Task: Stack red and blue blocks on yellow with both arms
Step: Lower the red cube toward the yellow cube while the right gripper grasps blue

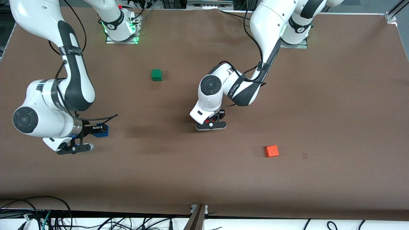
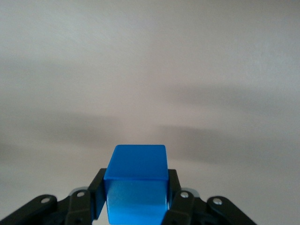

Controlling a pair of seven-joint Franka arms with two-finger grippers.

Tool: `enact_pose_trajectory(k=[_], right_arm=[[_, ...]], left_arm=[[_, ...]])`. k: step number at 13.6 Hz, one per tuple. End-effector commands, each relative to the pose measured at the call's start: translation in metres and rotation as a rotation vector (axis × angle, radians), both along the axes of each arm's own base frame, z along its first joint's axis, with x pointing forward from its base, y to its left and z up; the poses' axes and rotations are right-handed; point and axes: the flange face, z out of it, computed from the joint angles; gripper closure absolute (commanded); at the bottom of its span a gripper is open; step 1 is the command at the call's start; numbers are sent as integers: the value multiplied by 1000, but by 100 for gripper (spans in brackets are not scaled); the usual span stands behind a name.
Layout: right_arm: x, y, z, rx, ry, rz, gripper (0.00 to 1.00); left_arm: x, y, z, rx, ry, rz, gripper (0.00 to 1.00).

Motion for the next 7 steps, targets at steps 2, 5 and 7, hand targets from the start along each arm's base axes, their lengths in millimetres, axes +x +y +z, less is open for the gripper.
enact_pose_trajectory(k=[2,5,7], right_arm=[[5,35,27,66,3,-54,77],[3,54,32,70,-4,-38,76],[2,62,33,64,-1,-77,76]], left_arm=[[3,-4,-7,22,-24,-8,100],[2,-3,-7,24,-24,-9,100],[3,-2,-6,26,-24,-10,99]])
